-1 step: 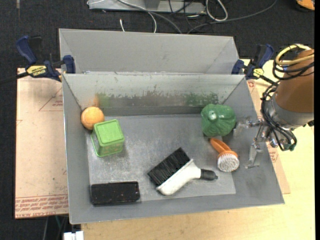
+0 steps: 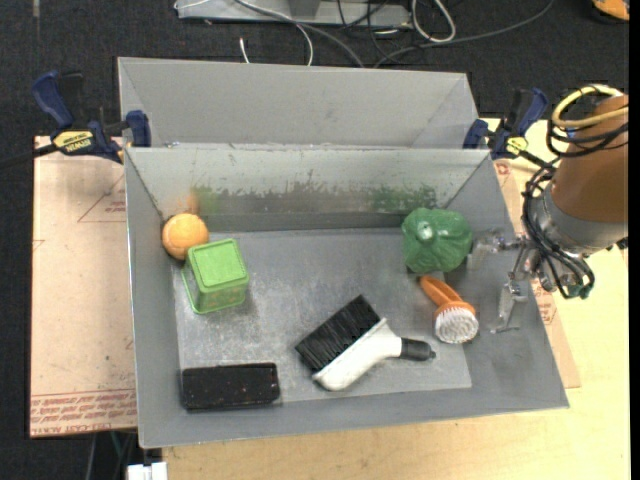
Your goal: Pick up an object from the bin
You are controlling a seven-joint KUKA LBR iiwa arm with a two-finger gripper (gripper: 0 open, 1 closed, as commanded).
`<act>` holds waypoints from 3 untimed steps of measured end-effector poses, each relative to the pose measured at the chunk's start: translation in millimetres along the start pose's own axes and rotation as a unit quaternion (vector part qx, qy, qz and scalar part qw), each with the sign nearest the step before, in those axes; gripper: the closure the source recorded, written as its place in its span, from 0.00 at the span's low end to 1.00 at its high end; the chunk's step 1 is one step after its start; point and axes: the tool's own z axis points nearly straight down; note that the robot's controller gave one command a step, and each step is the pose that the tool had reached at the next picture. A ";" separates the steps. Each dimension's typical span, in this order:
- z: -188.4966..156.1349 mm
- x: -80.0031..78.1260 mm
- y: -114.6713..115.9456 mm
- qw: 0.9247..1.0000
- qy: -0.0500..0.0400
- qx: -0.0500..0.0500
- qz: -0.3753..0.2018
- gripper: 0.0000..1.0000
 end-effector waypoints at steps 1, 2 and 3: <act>84.0 29.7 57.3 1.000 0.000 0.000 -0.023 0.00; 82.9 39.0 62.1 0.999 -0.001 0.000 0.042 0.00; 87.2 41.3 116.3 0.997 0.001 -0.002 -0.074 0.00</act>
Offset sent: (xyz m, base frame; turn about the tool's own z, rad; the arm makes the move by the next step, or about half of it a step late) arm -0.0440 0.0504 -0.0459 0.2060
